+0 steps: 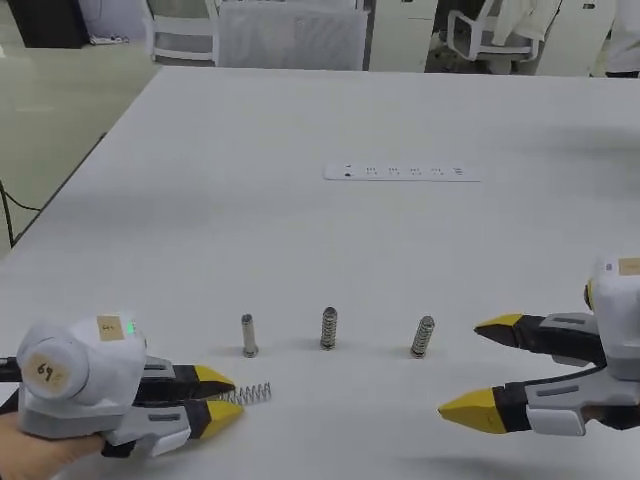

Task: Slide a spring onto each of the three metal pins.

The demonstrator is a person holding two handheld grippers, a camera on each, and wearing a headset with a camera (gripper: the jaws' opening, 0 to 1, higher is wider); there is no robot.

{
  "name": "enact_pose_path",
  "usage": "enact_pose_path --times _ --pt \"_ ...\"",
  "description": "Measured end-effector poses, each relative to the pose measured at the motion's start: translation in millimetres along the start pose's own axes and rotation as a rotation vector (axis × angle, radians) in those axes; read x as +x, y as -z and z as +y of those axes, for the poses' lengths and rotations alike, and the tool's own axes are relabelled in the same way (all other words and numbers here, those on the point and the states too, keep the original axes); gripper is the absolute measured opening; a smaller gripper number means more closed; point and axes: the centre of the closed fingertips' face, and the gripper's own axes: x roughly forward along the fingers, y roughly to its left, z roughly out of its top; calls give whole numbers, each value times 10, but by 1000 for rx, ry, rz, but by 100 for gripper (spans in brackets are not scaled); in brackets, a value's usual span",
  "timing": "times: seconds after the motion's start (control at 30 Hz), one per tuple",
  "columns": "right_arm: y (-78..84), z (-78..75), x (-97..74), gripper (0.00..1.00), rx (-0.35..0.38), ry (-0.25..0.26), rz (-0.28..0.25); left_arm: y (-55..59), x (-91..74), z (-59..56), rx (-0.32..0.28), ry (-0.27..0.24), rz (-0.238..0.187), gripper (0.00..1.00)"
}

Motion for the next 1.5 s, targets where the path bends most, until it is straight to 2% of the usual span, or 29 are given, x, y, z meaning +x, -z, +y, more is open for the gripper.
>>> enact_pose_path --times 0.3,0.8,1.03,1.37,1.5 --pt "12 -11 1 70 4 4 0 -3 -3 -22 30 -11 -1 3" --pt "19 -11 -5 70 6 7 -5 -47 -52 -40 -14 -1 -17 2" --pt "8 -6 -18 69 1 8 -3 -183 -63 -141 1 27 -41 2" --pt "-61 66 -34 67 -20 0 -8 -490 -51 -291 53 67 -88 2" --pt "-82 114 -28 63 -28 -13 -2 -605 -40 -346 72 85 -108 2"
